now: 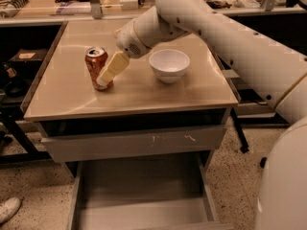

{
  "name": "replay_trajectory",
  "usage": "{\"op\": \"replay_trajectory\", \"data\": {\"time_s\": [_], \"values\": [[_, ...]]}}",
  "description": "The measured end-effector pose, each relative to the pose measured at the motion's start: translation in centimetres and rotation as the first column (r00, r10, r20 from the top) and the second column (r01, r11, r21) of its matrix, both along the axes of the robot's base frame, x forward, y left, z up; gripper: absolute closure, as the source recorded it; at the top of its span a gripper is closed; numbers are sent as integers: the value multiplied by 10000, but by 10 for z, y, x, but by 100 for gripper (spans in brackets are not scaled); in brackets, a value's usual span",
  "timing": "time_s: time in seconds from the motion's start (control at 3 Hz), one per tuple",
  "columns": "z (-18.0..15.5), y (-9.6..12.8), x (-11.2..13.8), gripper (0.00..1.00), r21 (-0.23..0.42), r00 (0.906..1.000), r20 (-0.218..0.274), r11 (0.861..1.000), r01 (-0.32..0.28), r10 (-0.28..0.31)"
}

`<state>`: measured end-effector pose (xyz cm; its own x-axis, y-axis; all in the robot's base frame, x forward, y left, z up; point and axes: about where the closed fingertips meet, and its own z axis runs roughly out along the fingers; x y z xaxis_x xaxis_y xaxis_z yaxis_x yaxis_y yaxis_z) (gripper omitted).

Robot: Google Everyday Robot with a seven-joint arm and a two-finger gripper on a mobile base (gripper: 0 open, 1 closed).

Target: Place coke can into middle drawer

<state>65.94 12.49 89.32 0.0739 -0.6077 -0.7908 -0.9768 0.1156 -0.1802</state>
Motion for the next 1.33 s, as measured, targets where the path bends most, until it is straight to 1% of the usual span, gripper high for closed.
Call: {"op": "replay_trajectory", "data": {"time_s": [0.33,0.67,1.0,1.33], "values": [[0,12,10,0,64,9997,57,9997,-250,250],[-10,23,-3,0,61,9985,-384,9992,-391,393],[-10,23,-3,0,60,9985,-385,9992,-392,394],[-15,33,-9,0,-381,9965,-454,9967,-715,697]]}}
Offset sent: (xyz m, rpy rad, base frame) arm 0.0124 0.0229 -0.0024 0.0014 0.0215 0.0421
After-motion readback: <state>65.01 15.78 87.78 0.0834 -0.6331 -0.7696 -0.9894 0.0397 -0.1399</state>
